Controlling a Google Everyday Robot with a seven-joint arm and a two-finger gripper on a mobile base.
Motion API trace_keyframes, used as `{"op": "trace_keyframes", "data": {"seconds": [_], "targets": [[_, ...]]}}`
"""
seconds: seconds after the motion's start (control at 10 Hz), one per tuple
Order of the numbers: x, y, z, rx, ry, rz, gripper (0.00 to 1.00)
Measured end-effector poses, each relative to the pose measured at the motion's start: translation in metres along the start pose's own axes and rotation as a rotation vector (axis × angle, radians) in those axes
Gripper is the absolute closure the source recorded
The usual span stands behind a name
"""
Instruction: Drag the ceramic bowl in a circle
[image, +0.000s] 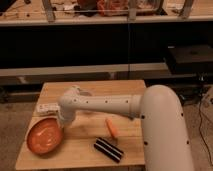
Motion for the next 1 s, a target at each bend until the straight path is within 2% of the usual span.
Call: {"op": "trace_keyframes", "data": {"seconds": [0.2, 0.3, 0.6, 0.7, 0.8, 1.0], "targets": [[0.007, 0.031, -0.005, -0.002, 0.007, 0.121, 1.00], [0.007, 0.042, -0.010, -0.008, 0.013, 0.157, 1.00], [-0.012, 0.089, -0.032, -0.048, 0.028, 0.256, 1.00], [-0.017, 0.096, -0.036, -0.052, 0.030, 0.267, 1.00], [-0.031, 0.106, -0.044, -0.058, 0.031, 0.277, 1.00], [-0.061, 0.102, -0.047, -0.043, 0.017, 0.258, 1.00]]}}
